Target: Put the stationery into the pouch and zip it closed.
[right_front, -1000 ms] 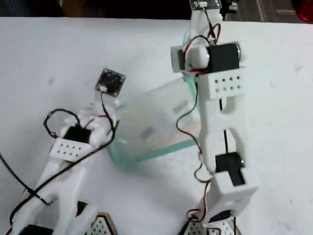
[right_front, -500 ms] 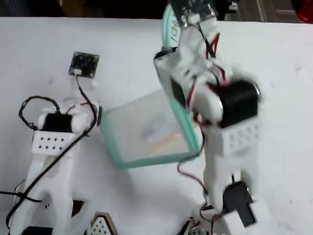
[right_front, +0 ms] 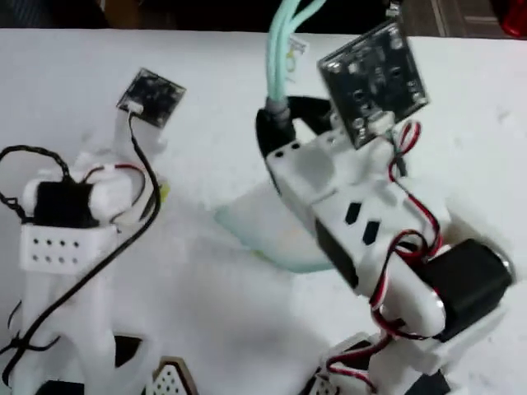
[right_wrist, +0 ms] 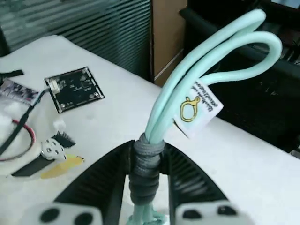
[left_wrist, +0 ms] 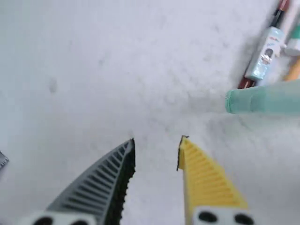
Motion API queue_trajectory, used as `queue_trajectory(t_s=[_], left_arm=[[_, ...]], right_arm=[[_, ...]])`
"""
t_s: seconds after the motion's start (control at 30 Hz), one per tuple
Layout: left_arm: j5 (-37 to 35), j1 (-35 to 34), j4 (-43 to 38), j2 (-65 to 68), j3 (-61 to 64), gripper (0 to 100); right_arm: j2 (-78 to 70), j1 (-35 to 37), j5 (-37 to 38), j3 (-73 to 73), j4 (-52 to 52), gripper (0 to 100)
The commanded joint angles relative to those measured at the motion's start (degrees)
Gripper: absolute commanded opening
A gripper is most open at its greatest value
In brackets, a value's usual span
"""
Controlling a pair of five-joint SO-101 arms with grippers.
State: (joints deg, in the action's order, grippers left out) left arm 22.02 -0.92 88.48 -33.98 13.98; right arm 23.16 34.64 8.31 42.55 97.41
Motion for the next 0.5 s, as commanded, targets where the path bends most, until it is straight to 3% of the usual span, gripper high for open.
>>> queue_trajectory(t_s=[0.0,0.23,0.4,0.47], left_arm=[[9.32,3.82,7.91,-4.00,-9.05,20],[12.84,18.59,13.10,-22.64,-9.49,20],[8.53,37.14,13.01,-37.05,-1.93,21],[6.68,44.09,12.04,-41.89,2.37,26]], right_arm=[[3.91,3.56,0.18,-5.36,1.27,1.7],[12.79,4.44,0.18,-11.69,1.10,1.7],[18.68,4.44,0.09,-17.58,1.19,1.7],[20.35,4.44,0.09,-19.96,1.10,1.7]])
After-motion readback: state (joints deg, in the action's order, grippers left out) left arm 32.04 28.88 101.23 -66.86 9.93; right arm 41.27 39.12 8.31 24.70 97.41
